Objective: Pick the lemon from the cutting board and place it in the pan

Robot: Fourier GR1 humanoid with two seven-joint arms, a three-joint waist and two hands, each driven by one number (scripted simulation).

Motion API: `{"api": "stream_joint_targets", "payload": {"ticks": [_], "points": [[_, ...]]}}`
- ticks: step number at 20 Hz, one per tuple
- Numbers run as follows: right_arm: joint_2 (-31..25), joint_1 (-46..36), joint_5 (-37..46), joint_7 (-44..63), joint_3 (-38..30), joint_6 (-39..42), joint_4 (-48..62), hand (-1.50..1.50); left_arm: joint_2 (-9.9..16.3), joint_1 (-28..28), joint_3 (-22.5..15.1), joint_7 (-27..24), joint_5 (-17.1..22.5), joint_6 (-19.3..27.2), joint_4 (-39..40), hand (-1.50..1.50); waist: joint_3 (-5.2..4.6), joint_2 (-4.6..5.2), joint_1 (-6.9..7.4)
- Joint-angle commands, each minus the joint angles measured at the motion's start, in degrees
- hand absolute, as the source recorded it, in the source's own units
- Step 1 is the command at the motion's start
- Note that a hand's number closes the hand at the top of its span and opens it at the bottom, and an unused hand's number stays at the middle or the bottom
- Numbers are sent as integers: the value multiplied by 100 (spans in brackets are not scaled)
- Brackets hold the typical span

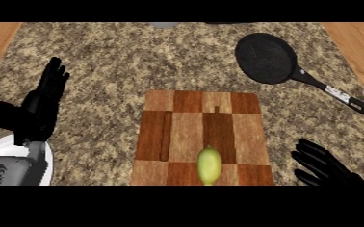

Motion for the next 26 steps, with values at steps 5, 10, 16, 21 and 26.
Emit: {"api": "stream_joint_targets", "payload": {"ticks": [5, 10, 16, 21, 26], "points": [[-797, 2321, 1840, 1130, -345, -460, -1980, -150, 158, -289, 185, 266, 28, -68, 10, 0, -25, 23, 36], [-820, 3066, 2743, 2095, -553, -160, -3530, -150, -206, -153, 4, -113, -87, -102, 180, 0, -24, 58, 182], [-699, 2814, 3287, 2510, -87, -257, -3524, -150, -42, -273, 105, -81, -62, -316, 298, 0, -41, 92, 297], [-932, 2707, 3567, 2638, 559, 45, -3284, -150, -285, -545, -90, 23, -274, -113, 376, 0, -37, 94, 300], [-897, 2442, 3883, 2923, 972, 45, -3030, -150, -312, -393, -154, 65, -284, -136, 156, 0, -41, 61, 357]]}}
